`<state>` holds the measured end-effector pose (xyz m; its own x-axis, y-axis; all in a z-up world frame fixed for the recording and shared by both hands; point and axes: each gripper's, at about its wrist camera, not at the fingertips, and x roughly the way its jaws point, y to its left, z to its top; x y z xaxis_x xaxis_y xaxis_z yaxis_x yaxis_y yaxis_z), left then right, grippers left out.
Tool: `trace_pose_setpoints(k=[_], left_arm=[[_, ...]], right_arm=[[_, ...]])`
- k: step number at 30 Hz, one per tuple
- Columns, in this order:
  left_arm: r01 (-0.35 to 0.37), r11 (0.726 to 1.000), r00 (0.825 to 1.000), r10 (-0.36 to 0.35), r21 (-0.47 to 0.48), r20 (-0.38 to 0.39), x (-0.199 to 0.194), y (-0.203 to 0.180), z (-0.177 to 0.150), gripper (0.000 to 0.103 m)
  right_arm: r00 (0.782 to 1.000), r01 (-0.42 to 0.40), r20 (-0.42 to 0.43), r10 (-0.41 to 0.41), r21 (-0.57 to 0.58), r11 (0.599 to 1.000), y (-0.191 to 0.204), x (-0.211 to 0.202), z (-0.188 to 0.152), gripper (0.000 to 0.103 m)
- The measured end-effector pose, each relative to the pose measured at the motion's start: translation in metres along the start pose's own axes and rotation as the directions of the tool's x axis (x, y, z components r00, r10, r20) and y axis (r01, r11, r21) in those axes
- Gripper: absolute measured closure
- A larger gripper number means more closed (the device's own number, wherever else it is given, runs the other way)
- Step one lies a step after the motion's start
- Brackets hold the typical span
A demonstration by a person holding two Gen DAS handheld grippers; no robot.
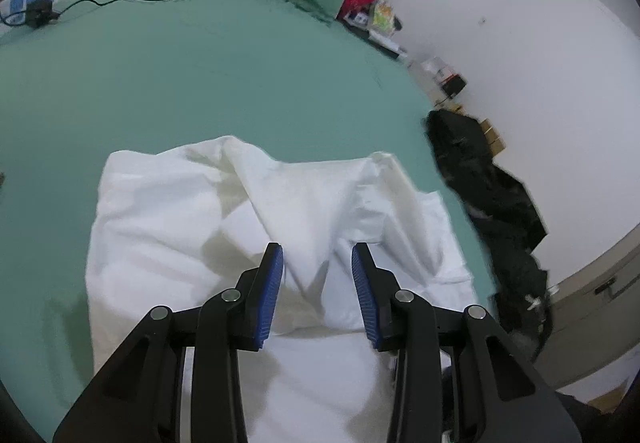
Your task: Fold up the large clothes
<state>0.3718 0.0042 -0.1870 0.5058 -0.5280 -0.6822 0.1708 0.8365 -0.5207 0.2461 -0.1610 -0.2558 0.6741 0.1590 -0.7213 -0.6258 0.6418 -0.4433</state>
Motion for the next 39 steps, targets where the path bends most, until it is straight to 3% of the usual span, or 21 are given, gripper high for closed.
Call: trace_pose_setpoints(k=[4, 6, 8, 10, 11, 12, 16, 18, 19, 20, 21, 22, 24, 29, 33, 36, 39], left_arm=[[-0.106, 0.994, 0.991, 0.106, 0.016, -0.084, 0.025, 0.012, -0.009, 0.065], [-0.141, 0.990, 0.982, 0.140, 0.003, -0.127, 0.037, 0.022, -0.015, 0.065], [-0.142, 0.990, 0.980, 0.138, -0.017, -0.145, 0.042, 0.030, -0.017, 0.065], [-0.141, 0.990, 0.980, 0.137, -0.015, -0.145, 0.041, 0.032, -0.019, 0.065], [-0.141, 0.990, 0.980, 0.139, -0.010, -0.142, 0.039, 0.032, -0.019, 0.065], [-0.142, 0.990, 0.981, 0.140, -0.006, -0.137, 0.038, 0.033, -0.019, 0.065], [-0.144, 0.990, 0.983, 0.144, 0.007, -0.118, 0.030, 0.029, -0.016, 0.065], [-0.148, 0.989, 0.982, 0.150, 0.028, -0.112, 0.029, 0.026, -0.014, 0.065], [-0.152, 0.988, 0.982, 0.156, 0.037, -0.110, 0.029, 0.025, -0.014, 0.065], [-0.155, 0.987, 0.981, 0.159, 0.043, -0.110, 0.029, 0.024, -0.014, 0.065], [-0.154, 0.987, 0.981, 0.159, 0.048, -0.111, 0.030, 0.023, -0.013, 0.065], [-0.153, 0.987, 0.981, 0.158, 0.052, -0.113, 0.030, 0.023, -0.013, 0.065], [-0.155, 0.987, 0.980, 0.160, 0.049, -0.121, 0.031, 0.025, -0.013, 0.065], [-0.138, 0.990, 0.985, 0.141, 0.036, -0.101, 0.024, 0.022, -0.009, 0.065], [-0.138, 0.989, 0.986, 0.142, 0.049, -0.085, 0.013, 0.024, -0.016, 0.065], [-0.140, 0.989, 0.985, 0.145, 0.055, -0.095, 0.015, 0.023, -0.020, 0.065], [-0.146, 0.988, 0.983, 0.151, 0.057, -0.102, 0.017, 0.023, -0.023, 0.065]], right_arm=[[0.999, -0.040, 0.001, 0.040, 0.102, 0.994, -0.018, -0.006, -0.003, 0.095], [0.998, -0.049, 0.034, 0.045, 0.154, 0.987, -0.028, -0.016, -0.005, 0.082], [0.992, -0.056, 0.122, 0.029, 0.223, 0.973, -0.041, -0.035, -0.005, 0.042], [0.976, -0.042, 0.216, -0.026, 0.303, 0.952, -0.061, -0.053, 0.002, 0.019], [0.967, -0.042, 0.252, -0.047, 0.337, 0.941, -0.070, -0.056, 0.008, 0.017], [0.961, -0.048, 0.270, -0.053, 0.354, 0.934, -0.077, -0.055, 0.013, 0.017], [0.980, -0.082, 0.199, 0.011, 0.352, 0.933, -0.096, 0.001, 0.049, 0.017], [0.987, -0.087, 0.161, 0.030, 0.365, 0.927, -0.095, 0.031, 0.052, 0.019], [0.989, -0.111, 0.130, 0.065, 0.385, 0.916, -0.096, 0.051, 0.052, 0.035], [0.989, -0.129, 0.115, 0.090, 0.397, 0.909, -0.098, 0.063, 0.052, 0.065], [0.989, -0.138, 0.096, 0.108, 0.405, 0.904, -0.097, 0.072, 0.051, 0.078], [0.991, -0.133, 0.071, 0.114, 0.404, 0.905, -0.094, 0.078, 0.050, 0.101], [0.990, -0.140, 0.072, 0.121, 0.384, 0.913, -0.089, 0.075, 0.048, 0.101], [0.994, -0.096, 0.080, 0.081, 0.208, 0.973, -0.050, 0.032, 0.038, 0.101], [0.990, -0.085, 0.125, 0.071, 0.103, 0.991, -0.016, -0.001, 0.023, 0.101], [0.992, -0.103, 0.074, 0.098, 0.075, 0.992, 0.002, -0.001, 0.012, 0.101], [0.992, -0.124, 0.019, 0.123, 0.116, 0.985, 0.000, 0.006, 0.003, 0.100]])
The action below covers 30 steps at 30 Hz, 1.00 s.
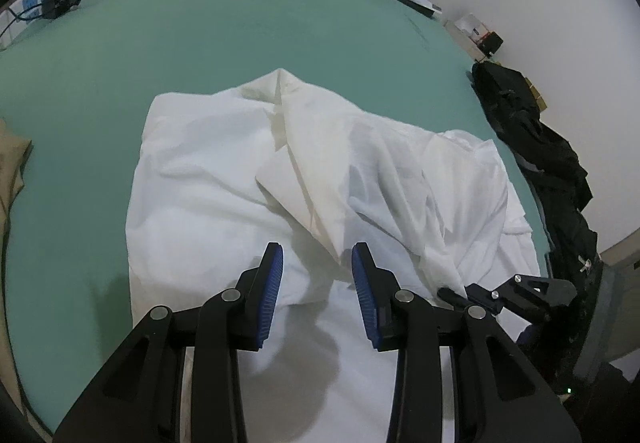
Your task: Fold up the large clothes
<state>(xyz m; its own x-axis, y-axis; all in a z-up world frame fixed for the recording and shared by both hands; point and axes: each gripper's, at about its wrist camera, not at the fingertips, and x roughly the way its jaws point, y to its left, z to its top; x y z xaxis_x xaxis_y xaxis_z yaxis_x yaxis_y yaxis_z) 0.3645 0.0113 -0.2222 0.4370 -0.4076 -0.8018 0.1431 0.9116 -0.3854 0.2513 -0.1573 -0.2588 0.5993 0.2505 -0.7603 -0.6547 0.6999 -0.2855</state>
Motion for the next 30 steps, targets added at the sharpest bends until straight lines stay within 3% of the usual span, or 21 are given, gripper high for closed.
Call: trace_pose_setpoints(k=[1, 3, 5, 7, 9, 12, 19, 25, 27, 30], left_arm=[[0.002, 1.000, 1.000, -0.002, 0.001, 0.002, 0.000, 0.000, -0.001, 0.065], [0.000, 1.000, 1.000, 0.000, 0.005, 0.007, 0.000, -0.001, 0.000, 0.065], [0.010, 1.000, 1.000, -0.010, 0.001, 0.018, -0.001, -0.002, 0.002, 0.065], [0.022, 1.000, 0.999, -0.022, 0.000, 0.034, -0.004, -0.004, 0.005, 0.065], [0.029, 1.000, 0.998, -0.029, 0.007, 0.059, -0.008, -0.008, 0.008, 0.065], [0.020, 1.000, 0.997, -0.022, 0.023, 0.075, -0.007, -0.011, 0.010, 0.065], [-0.060, 0.998, 0.998, 0.060, 0.024, -0.031, 0.034, -0.005, 0.002, 0.065], [-0.082, 0.993, 0.997, 0.082, 0.087, 0.006, 0.031, -0.011, -0.004, 0.065], [-0.066, 0.996, 0.997, 0.064, 0.067, 0.032, 0.024, -0.011, -0.004, 0.065], [-0.046, 0.997, 0.995, 0.041, 0.054, 0.092, 0.012, -0.012, -0.002, 0.065]], right_arm=[[1.000, 0.006, -0.015, -0.005, 0.017, 1.000, -0.004, 0.000, 0.000, 0.095], [1.000, 0.017, 0.002, -0.017, 0.047, 0.999, -0.013, -0.006, 0.003, 0.077], [0.997, 0.032, 0.070, -0.038, 0.096, 0.995, -0.024, -0.021, 0.008, 0.044], [0.986, 0.067, 0.142, -0.088, 0.146, 0.987, -0.038, -0.037, 0.012, 0.032], [0.973, 0.117, 0.174, -0.155, 0.213, 0.970, -0.060, -0.046, 0.013, 0.032], [0.971, 0.151, 0.135, -0.197, 0.294, 0.944, -0.091, -0.037, 0.013, 0.032], [0.997, 0.079, -0.013, -0.081, 0.418, 0.905, -0.139, 0.018, -0.012, 0.032], [0.997, 0.079, -0.050, -0.065, 0.403, 0.912, -0.126, 0.014, -0.026, 0.032], [0.995, 0.103, -0.042, -0.095, 0.406, 0.908, -0.125, 0.005, -0.026, 0.032], [0.978, 0.159, 0.062, -0.199, 0.398, 0.904, -0.126, -0.021, -0.015, 0.032]])
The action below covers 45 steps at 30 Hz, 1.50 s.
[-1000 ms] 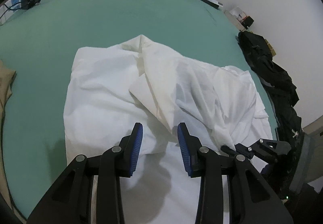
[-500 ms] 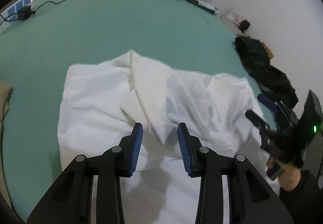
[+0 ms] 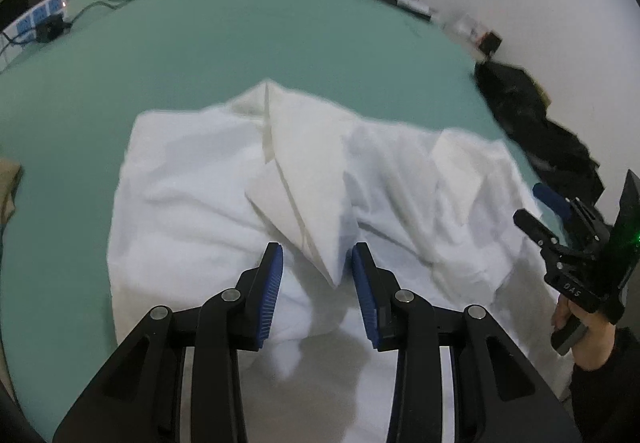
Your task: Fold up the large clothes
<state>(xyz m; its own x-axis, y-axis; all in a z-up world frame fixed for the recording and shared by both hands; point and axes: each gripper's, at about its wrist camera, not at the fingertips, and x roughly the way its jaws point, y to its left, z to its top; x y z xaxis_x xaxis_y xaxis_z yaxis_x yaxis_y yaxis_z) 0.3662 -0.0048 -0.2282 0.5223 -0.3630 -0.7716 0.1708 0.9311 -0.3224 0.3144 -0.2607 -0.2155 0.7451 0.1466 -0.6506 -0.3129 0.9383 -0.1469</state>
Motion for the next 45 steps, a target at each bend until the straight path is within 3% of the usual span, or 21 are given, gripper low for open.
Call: trace_pose_setpoints(k=[3, 5, 9, 11, 13, 23, 29, 41, 45], left_arm=[[-0.015, 1.000, 0.999, 0.015, -0.024, 0.028, -0.004, 0.001, 0.002, 0.065], [-0.016, 0.999, 1.000, 0.016, -0.046, -0.003, 0.002, 0.007, 0.000, 0.065], [-0.013, 0.998, 0.998, 0.010, -0.057, -0.058, 0.017, 0.011, -0.008, 0.065], [-0.022, 1.000, 0.998, 0.021, -0.017, -0.053, 0.016, 0.008, -0.009, 0.065], [-0.028, 1.000, 0.998, 0.029, 0.012, -0.052, 0.015, 0.005, -0.010, 0.065], [-0.051, 0.998, 0.999, 0.051, -0.030, -0.006, -0.014, 0.005, -0.021, 0.065], [-0.066, 0.992, 0.998, 0.068, -0.108, 0.012, -0.039, 0.007, -0.045, 0.065], [-0.171, 0.971, 0.983, 0.180, -0.165, 0.038, -0.094, 0.011, -0.104, 0.065], [-0.251, 0.955, 0.964, 0.262, -0.157, 0.053, -0.114, 0.014, -0.124, 0.065]], right_arm=[[0.998, -0.050, 0.033, 0.050, -0.006, 0.999, 0.003, 0.003, 0.013, 0.032], [0.991, -0.130, 0.038, 0.128, 0.040, 0.991, 0.003, 0.013, 0.016, 0.032], [0.980, -0.191, -0.030, 0.195, 0.087, 0.978, 0.008, 0.040, 0.015, 0.032], [0.978, -0.173, -0.094, 0.184, 0.114, 0.978, 0.011, 0.054, 0.007, 0.032], [0.978, -0.167, -0.101, 0.183, 0.154, 0.974, 0.005, 0.054, -0.002, 0.032], [0.978, -0.102, -0.161, 0.128, 0.165, 0.981, -0.003, 0.019, -0.011, 0.032], [0.978, -0.086, -0.174, 0.113, 0.157, 0.984, 0.000, -0.015, -0.021, 0.032], [0.979, -0.059, -0.180, 0.096, 0.199, 0.978, -0.009, -0.083, -0.057, 0.032], [0.981, -0.038, -0.175, 0.083, 0.250, 0.967, -0.018, -0.106, -0.079, 0.032]])
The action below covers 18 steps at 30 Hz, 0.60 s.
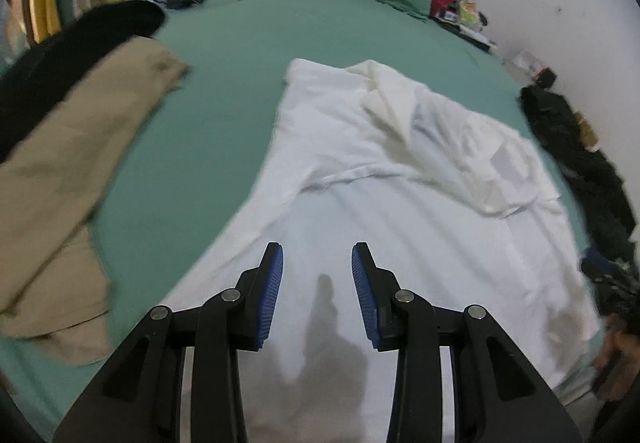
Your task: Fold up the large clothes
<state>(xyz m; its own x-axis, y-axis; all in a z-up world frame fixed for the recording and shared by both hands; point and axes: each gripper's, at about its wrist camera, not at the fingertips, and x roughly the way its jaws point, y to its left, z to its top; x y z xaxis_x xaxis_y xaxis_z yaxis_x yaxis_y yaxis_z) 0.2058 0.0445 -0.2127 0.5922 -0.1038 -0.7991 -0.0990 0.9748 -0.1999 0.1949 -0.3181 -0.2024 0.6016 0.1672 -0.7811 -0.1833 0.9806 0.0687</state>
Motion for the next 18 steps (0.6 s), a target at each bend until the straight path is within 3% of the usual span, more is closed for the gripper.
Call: trace_pose_setpoints(k=[3, 9, 14, 18], left_arm=[[-0.065, 0.998, 0.998, 0.066, -0.024, 0.024, -0.013, 0.012, -0.016, 0.065], [-0.082, 0.990, 0.994, 0.089, -0.117, 0.059, -0.038, 0.053, -0.045, 0.065], [-0.041, 0.977, 0.997, 0.055, -0.207, 0.060, -0.044, 0.083, -0.057, 0.065], [-0.011, 0.985, 1.000, 0.009, -0.171, -0.012, -0.027, 0.082, -0.063, 0.065]], right_arm=[[1.000, 0.013, -0.002, -0.013, 0.076, 0.997, -0.014, -0.012, -0.027, 0.032], [0.995, 0.095, 0.008, -0.099, 0.204, 0.974, -0.049, -0.036, -0.066, 0.032], [0.978, 0.201, 0.001, -0.210, 0.281, 0.938, -0.071, -0.048, -0.084, 0.032], [0.972, 0.231, -0.038, -0.233, 0.353, 0.907, -0.089, -0.045, -0.094, 0.032]])
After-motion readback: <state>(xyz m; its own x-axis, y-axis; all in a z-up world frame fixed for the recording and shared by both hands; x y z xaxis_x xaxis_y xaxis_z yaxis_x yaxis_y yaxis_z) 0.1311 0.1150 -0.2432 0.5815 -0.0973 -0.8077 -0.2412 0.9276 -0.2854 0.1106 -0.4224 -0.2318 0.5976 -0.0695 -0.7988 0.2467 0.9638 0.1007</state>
